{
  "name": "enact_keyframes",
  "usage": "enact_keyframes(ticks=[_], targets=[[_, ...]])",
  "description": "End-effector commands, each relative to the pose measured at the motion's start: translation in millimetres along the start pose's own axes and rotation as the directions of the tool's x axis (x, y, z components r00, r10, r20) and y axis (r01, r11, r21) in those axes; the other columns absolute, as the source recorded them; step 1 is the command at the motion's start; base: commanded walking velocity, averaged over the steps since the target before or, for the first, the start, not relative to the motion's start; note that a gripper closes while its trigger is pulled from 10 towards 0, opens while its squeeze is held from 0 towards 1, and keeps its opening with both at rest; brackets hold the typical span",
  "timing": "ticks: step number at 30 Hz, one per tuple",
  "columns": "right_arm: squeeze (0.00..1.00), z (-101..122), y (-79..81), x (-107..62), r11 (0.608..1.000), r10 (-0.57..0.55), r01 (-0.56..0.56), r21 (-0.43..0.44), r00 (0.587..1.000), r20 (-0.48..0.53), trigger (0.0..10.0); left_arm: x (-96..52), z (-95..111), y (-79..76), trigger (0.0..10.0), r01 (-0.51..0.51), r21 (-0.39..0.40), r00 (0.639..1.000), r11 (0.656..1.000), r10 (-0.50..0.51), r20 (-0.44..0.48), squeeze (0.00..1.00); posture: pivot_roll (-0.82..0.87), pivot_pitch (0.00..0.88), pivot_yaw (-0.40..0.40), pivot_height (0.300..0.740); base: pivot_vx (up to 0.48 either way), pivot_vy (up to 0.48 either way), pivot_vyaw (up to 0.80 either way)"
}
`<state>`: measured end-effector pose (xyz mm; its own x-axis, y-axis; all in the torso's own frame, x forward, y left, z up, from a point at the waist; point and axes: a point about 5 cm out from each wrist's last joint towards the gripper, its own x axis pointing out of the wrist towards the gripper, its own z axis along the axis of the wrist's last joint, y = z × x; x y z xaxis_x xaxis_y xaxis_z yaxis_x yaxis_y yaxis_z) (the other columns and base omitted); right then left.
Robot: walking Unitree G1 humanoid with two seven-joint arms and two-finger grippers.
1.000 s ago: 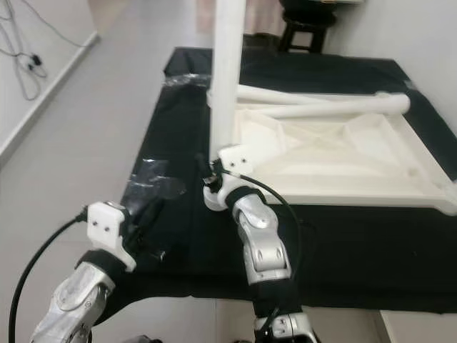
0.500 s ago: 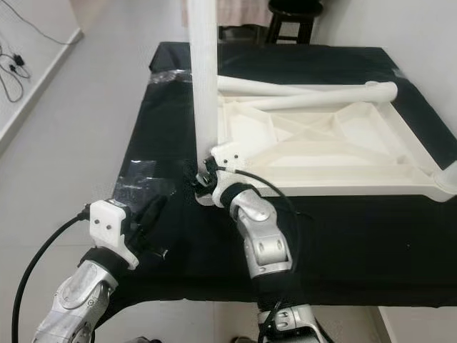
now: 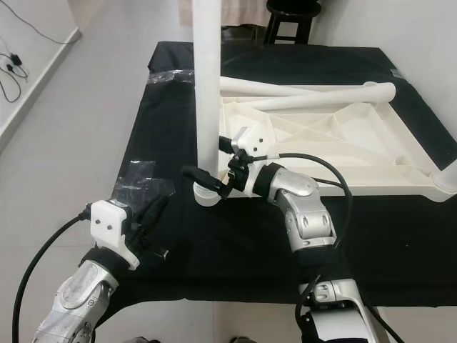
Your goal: Building children table
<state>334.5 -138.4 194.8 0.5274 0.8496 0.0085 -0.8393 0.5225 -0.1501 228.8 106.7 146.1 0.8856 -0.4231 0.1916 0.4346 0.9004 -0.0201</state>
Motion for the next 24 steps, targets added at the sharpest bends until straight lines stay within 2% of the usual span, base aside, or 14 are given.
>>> enact_keyframes(ticks=[1, 9, 10, 11, 12, 13, 14, 15, 24], targets=[[0.00, 1.0, -4.0, 0.8, 1.000, 0.005, -0.005, -0.010, 1.000, -0.002, 10.0, -2.3, -4.8, -1.1, 10.0, -0.004, -0.016, 1.000, 1.000, 0.003, -0.022, 0.00, 0.06, 0.143, -0.040, 0.740, 0.000, 0.000, 0.00], [0.00, -3.3, -3.4, 3.3, 1.000, 0.029, -0.029, 0.012, 1.000, 0.007, 10.0, -3.0, -5.2, -1.6, 10.0, -0.003, -0.016, 1.000, 1.000, 0.003, -0.023, 0.00, 0.06, 0.141, -0.039, 0.740, 0.000, 0.000, 0.00], [0.00, -4.3, -1.9, 4.9, 0.999, 0.035, -0.036, 0.019, 0.999, 0.014, 5.9, -3.1, -5.3, -1.9, 10.0, -0.003, -0.016, 1.000, 1.000, 0.003, -0.024, 0.00, 0.06, 0.139, -0.038, 0.740, 0.000, 0.000, 0.00], [0.00, -4.7, -1.1, 5.9, 0.999, 0.039, -0.039, 0.024, 0.999, 0.023, 4.4, -3.3, -5.5, -2.2, 10.0, -0.003, -0.016, 1.000, 1.000, 0.002, -0.024, 0.00, 0.06, 0.137, -0.038, 0.740, 0.000, 0.000, 0.00], [0.00, -4.7, -1.1, 5.9, 0.999, 0.039, -0.039, 0.024, 0.999, 0.023, 4.4, -3.3, -5.5, -2.2, 10.0, -0.003, -0.016, 1.000, 1.000, 0.002, -0.024, 0.00, 0.06, 0.137, -0.038, 0.740, 0.000, 0.000, 0.00], [0.00, -4.8, -1.0, 6.8, 0.999, 0.036, -0.037, 0.028, 0.999, 0.032, 1.7, -3.4, -5.7, -2.5, 10.0, -0.003, -0.016, 1.000, 1.000, 0.002, -0.025, 0.00, 0.06, 0.137, -0.038, 0.740, 0.000, 0.000, 0.00], [0.00, -4.8, -1.0, 6.8, 0.999, 0.036, -0.037, 0.028, 0.999, 0.032, 1.7, -3.4, -5.7, -2.5, 10.0, -0.003, -0.016, 1.000, 1.000, 0.002, -0.025, 0.00, 0.06, 0.137, -0.038, 0.740, 0.000, 0.000, 0.00], [0.00, -4.7, -1.3, 7.0, 0.999, 0.033, -0.034, 0.032, 0.999, 0.037, 0.0, -3.5, -5.8, -2.7, 10.0, -0.003, -0.016, 1.000, 1.000, 0.002, -0.025, 0.00, 0.06, 0.135, -0.038, 0.740, 0.000, 0.000, 0.00], [0.00, -6.5, -5.3, 1.0, 1.000, -0.005, 0.004, 0.031, 0.999, 0.038, 0.0, -4.1, -6.3, -2.9, 10.0, -0.002, -0.018, 1.000, 1.000, 0.002, -0.026, 0.00, 0.06, 0.127, -0.039, 0.740, 0.000, 0.000, 0.00]])
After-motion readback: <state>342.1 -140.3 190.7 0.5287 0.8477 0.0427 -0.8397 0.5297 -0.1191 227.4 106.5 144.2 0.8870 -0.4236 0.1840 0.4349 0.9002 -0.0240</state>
